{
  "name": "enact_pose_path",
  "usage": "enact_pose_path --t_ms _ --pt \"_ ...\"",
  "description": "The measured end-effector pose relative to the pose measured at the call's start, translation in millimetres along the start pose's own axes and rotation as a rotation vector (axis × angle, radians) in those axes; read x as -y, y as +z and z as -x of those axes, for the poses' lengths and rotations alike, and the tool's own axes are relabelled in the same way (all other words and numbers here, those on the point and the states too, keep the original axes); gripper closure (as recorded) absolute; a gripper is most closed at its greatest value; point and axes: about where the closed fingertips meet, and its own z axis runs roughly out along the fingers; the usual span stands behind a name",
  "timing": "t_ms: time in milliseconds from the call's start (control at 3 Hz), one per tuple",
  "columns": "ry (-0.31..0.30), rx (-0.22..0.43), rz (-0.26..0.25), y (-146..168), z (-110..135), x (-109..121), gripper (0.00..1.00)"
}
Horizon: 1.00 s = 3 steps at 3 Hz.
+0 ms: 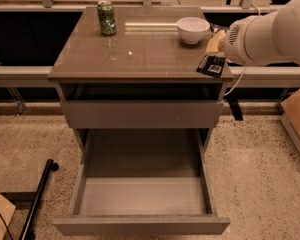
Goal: Pick rxbar blueberry from middle drawer and place on counter
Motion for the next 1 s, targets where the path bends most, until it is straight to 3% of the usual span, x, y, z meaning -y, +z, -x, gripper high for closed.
enact_pose_path --t_ms 333,667,1000 --pt "0.0 0.0 0.0 0.1 0.1 0.0 1.0" --pt "0.024 0.046 0.023 16.4 10.1 -6.2 1.0" --pt "0.039 0.086 0.074 48.1 23.4 -20.5 1.0"
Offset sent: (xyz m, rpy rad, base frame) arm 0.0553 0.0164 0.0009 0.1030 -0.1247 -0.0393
